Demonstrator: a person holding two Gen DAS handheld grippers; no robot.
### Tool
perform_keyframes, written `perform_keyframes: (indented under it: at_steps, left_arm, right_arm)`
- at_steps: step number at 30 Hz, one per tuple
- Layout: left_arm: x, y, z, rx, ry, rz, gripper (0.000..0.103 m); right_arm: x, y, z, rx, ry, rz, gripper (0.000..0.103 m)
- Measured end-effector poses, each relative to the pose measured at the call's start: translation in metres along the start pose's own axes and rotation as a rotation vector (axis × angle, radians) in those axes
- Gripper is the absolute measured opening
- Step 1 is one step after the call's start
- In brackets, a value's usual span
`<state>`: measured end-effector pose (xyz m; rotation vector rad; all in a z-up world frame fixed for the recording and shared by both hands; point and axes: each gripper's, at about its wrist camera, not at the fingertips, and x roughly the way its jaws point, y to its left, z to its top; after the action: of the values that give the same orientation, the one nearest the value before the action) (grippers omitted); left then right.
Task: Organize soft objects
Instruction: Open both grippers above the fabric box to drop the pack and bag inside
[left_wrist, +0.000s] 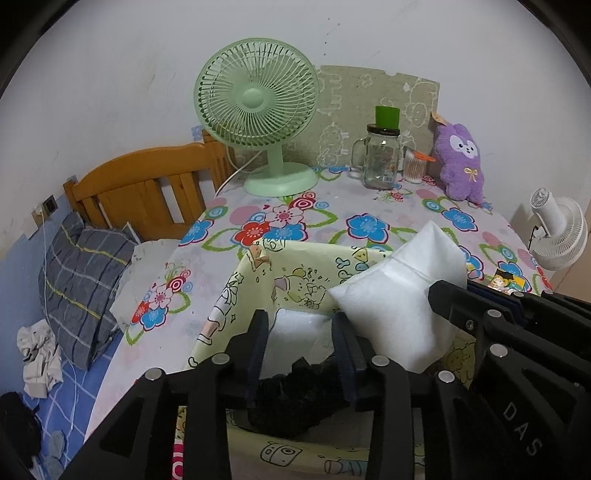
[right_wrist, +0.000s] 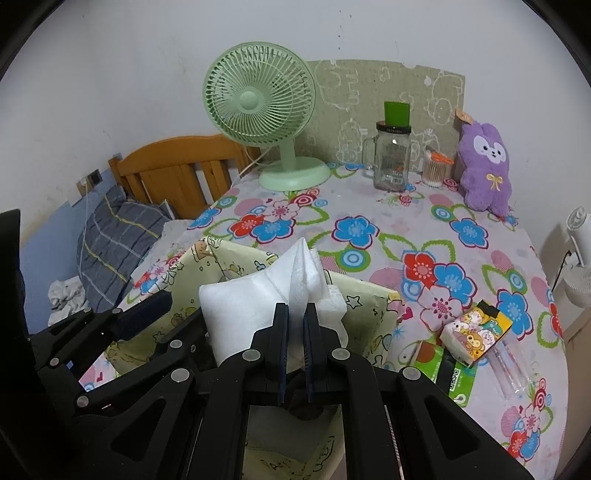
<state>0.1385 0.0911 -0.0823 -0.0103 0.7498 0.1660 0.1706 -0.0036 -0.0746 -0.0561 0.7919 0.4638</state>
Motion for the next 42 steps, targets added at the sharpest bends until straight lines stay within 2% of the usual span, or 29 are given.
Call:
perform_keyframes:
  at_steps: [3, 6, 8, 10, 11, 18, 24, 32, 42]
  left_arm:
    - [0.001, 0.002, 0.0, -0.003, 0.004, 0.017, 0.056]
    - [0.002, 0.003, -0.001, -0.003, 0.011, 0.018, 0.063]
    - [0.001, 0.003, -0.002, 0.003, 0.01, 0.016, 0.07]
    - [-0.001, 0.001, -0.003, 0.006, 0.002, 0.022, 0.076]
    - [-0.003, 0.001, -0.004, 0.003, -0.006, 0.027, 0.079]
    - [-0.013, -0.001, -0.005, 0.003, -0.016, 0.007, 0.089]
    - [-0.029, -0.002, -0.004, 0.008, -0.048, 0.0, 0.093]
    - [-0.05, -0.007, -0.002, 0.004, -0.084, -0.006, 0.096]
    - [-0.076, -0.017, -0.004, 0.007, -0.128, -0.049, 0.1]
  right_arm:
    - [0.003, 0.0, 0.0, -0.003, 0.008, -0.005, 0.012]
    - [0.005, 0.001, 0.0, -0.016, 0.018, -0.019, 0.022]
    - [0.005, 0.001, 0.0, -0.017, 0.022, -0.008, 0.048]
    - [0.003, 0.001, -0.001, -0.014, 0.017, 0.014, 0.067]
    - [0.0, 0.002, -0.001, -0.014, 0.006, 0.026, 0.071]
    - [-0.011, 0.009, -0.002, -0.041, -0.017, 0.03, 0.075]
    - [-0.024, 0.009, -0.002, -0.038, -0.045, 0.035, 0.082]
    - [-0.049, 0.01, -0.004, -0.038, -0.092, 0.03, 0.087]
    - [-0.079, 0.005, -0.007, -0.029, -0.143, 0.014, 0.092]
